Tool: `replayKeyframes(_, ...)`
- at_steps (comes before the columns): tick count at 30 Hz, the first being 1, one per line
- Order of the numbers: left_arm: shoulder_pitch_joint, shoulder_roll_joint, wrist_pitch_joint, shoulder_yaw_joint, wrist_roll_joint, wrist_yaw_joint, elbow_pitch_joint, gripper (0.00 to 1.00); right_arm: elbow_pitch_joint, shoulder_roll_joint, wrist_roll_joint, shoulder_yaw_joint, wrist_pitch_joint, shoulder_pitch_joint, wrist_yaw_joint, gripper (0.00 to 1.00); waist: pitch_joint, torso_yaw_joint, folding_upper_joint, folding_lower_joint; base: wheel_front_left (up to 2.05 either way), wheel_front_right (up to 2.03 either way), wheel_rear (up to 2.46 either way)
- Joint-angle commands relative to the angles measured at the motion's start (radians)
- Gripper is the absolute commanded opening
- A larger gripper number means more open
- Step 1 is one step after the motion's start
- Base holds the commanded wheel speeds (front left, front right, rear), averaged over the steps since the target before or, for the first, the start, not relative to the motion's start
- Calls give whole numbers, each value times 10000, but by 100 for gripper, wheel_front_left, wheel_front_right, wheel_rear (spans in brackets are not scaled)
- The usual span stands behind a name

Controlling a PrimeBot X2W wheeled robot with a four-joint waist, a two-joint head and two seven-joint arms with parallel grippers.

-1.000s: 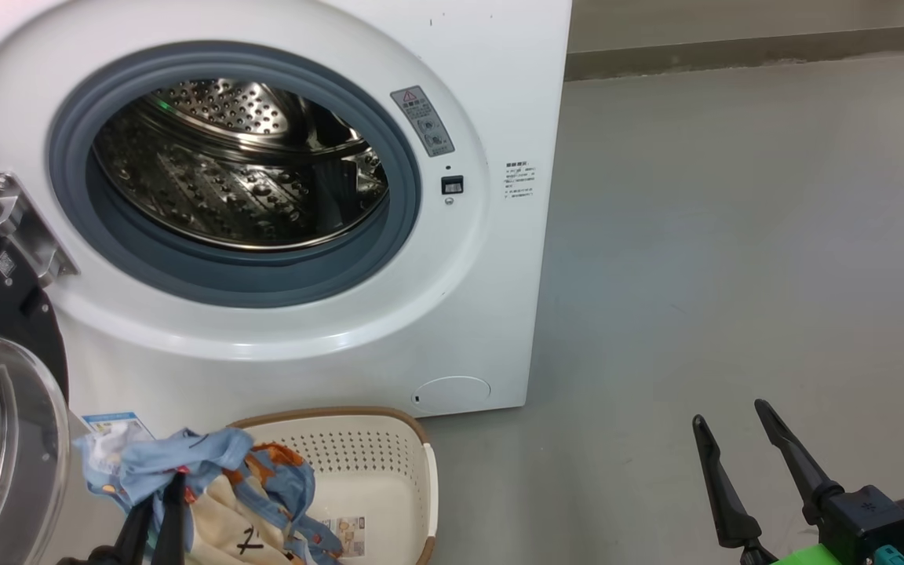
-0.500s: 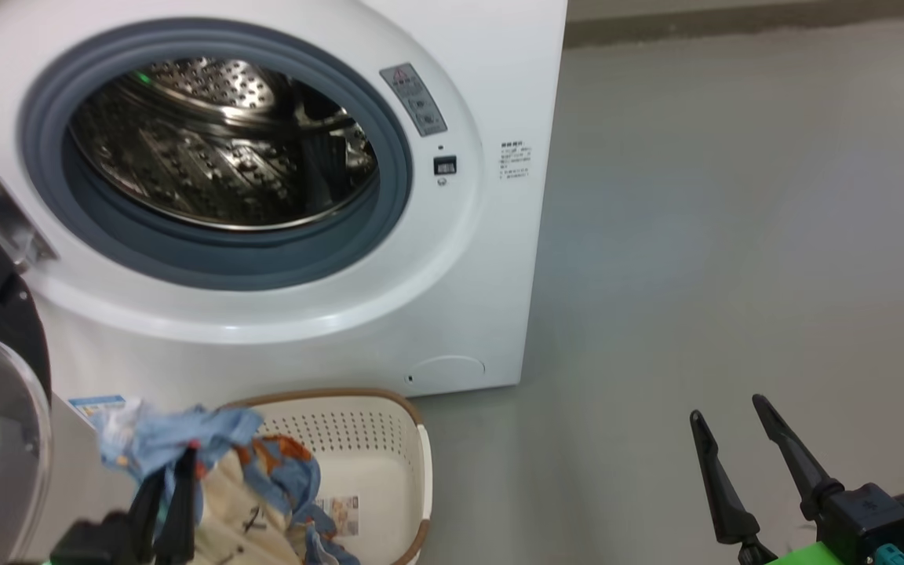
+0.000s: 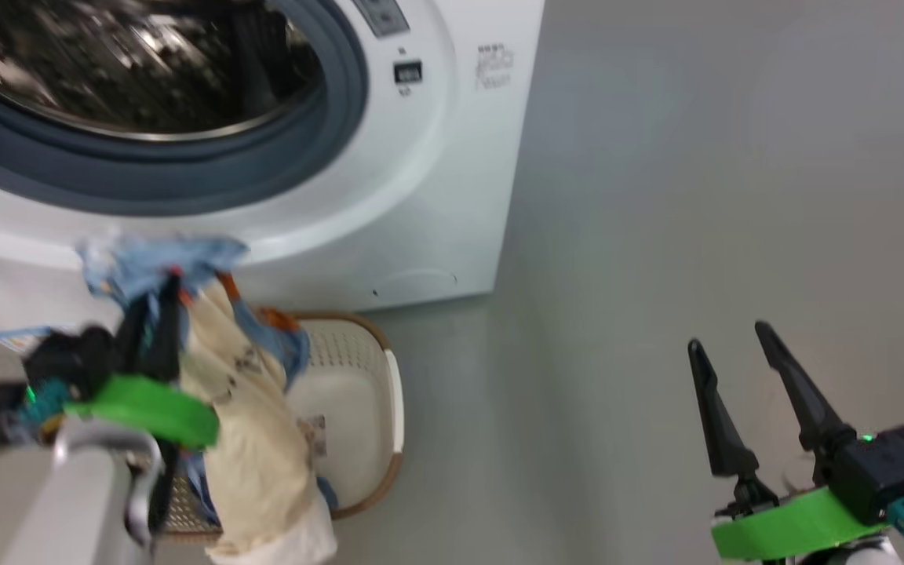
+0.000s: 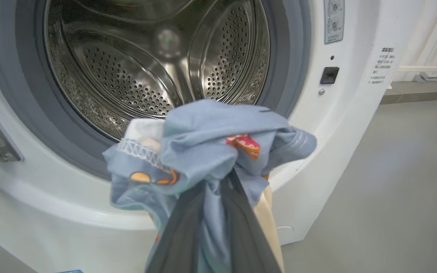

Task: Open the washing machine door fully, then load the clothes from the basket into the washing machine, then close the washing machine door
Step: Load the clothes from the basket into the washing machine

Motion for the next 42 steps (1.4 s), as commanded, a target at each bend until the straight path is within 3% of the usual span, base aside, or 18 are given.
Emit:
replayKeyframes(1,-788,318,-94,461,-107,-102,107,0,-306,-47,145,287,-136,-407,16,100,1193,-588,0,0,0,0,0)
replayKeyframes(10,-4506,953,529,840,-900,-1085,2759,0,-143,-47,446,501,-369,-1500,16,100,3041,-1287,0,0,0,0,0)
replayKeyframes(17,-6713,2018,1876,575,-1216,-1350,4022,0,-309,-47,591,667,-383,-2058,16,100,4069,-1930,0,0,0,0,0)
replayKeyframes(25,-8539,3070,3686,-53,-1947,-1393,4060,0,-374,-47,1079,979,-385,-2443,16,100,4975,-2650,0,0,0,0,0)
replayKeyframes(32,-9813,4578,4680,-585,-2397,-1396,3548,0,-390,-47,1575,1257,-386,-2722,16,100,5603,-3429,0,0,0,0,0)
replayKeyframes(38,-11071,5335,4016,-692,-1591,-1154,3485,0,-378,-47,1796,1453,-386,-2857,16,100,5908,-3811,0,0,0,0,0)
replayKeyframes(42,-11789,5497,2788,-683,-936,-607,3587,0,-383,-47,1869,1556,-386,-2898,16,100,5985,-3954,0,0,0,0,0)
